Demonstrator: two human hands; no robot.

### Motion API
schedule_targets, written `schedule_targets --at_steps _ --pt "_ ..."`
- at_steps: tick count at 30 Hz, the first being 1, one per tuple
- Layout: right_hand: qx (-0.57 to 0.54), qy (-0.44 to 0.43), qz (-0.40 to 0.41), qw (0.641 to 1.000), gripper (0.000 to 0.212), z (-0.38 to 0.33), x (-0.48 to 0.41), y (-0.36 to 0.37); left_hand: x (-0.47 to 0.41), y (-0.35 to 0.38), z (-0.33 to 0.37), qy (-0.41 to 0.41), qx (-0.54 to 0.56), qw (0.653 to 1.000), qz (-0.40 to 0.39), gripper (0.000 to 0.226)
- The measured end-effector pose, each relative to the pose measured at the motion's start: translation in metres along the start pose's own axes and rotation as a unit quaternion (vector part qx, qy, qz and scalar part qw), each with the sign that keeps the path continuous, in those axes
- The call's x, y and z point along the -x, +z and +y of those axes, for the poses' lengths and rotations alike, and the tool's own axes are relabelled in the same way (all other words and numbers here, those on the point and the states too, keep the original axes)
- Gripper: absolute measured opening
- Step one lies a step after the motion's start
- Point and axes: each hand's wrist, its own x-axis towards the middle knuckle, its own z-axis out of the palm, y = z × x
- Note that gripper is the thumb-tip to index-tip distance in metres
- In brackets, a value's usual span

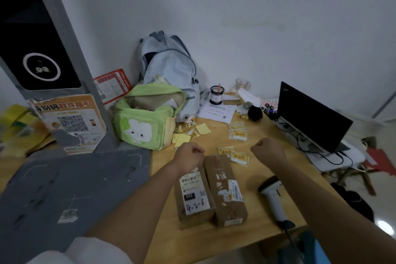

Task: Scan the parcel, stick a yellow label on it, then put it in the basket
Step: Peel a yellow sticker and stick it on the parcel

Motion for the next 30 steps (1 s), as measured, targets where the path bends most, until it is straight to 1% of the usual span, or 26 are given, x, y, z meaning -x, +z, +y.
schedule_targets --at_steps 4,8,12,14,17,18,20,21,23,24,26,27,30 --pt "-0.023 0.041 -0.01 0.999 0.012 0.014 -0.015 0.003 -0.02 0.019 0.009 -0.01 0.005 1.0 -0.015 0.01" --pt "-0.036 0.074 -0.029 0.996 0.028 0.028 -0.046 0.008 -0.048 0.038 0.018 -0.016 0.001 0.999 -0.039 0.017" --pt "-0.052 0.104 -0.054 0.992 0.034 0.043 -0.088 0.018 -0.088 0.06 0.02 -0.038 -0.02 0.997 -0.062 0.015" --pt "-0.052 0.118 -0.075 0.989 0.033 0.049 -0.113 0.023 -0.111 0.073 0.02 -0.06 -0.017 0.995 -0.073 0.012" --pt "-0.065 0.146 -0.113 0.981 0.029 0.06 -0.149 0.032 -0.147 0.095 0.021 -0.084 -0.03 0.992 -0.094 0.02" --pt "-0.065 0.154 -0.123 0.978 0.029 0.064 -0.161 0.036 -0.158 0.102 0.02 -0.092 -0.042 0.99 -0.098 0.017" --pt "-0.06 0.169 -0.146 0.973 0.03 0.073 -0.179 0.046 -0.176 0.119 0.016 -0.109 -0.078 0.983 -0.123 0.01" --pt "-0.055 0.175 -0.16 0.97 0.03 0.078 -0.187 0.052 -0.184 0.127 0.012 -0.117 -0.115 0.974 -0.157 0.016" --pt "-0.039 0.186 -0.2 0.961 0.03 0.086 -0.2 0.064 -0.194 0.141 0.005 -0.127 -0.211 0.94 -0.234 0.028" --pt "-0.033 0.19 -0.224 0.955 0.03 0.09 -0.205 0.069 -0.198 0.147 0.001 -0.132 -0.254 0.923 -0.258 0.032" --pt "-0.027 0.196 -0.277 0.94 0.03 0.097 -0.213 0.077 -0.205 0.156 -0.004 -0.144 -0.314 0.899 -0.27 0.036" --pt "-0.023 0.198 -0.295 0.934 0.031 0.099 -0.216 0.08 -0.209 0.159 -0.006 -0.142 -0.337 0.892 -0.265 0.035" --pt "-0.008 0.191 -0.309 0.932 0.031 0.104 -0.225 0.088 -0.222 0.166 -0.01 -0.139 -0.353 0.896 -0.229 0.038"
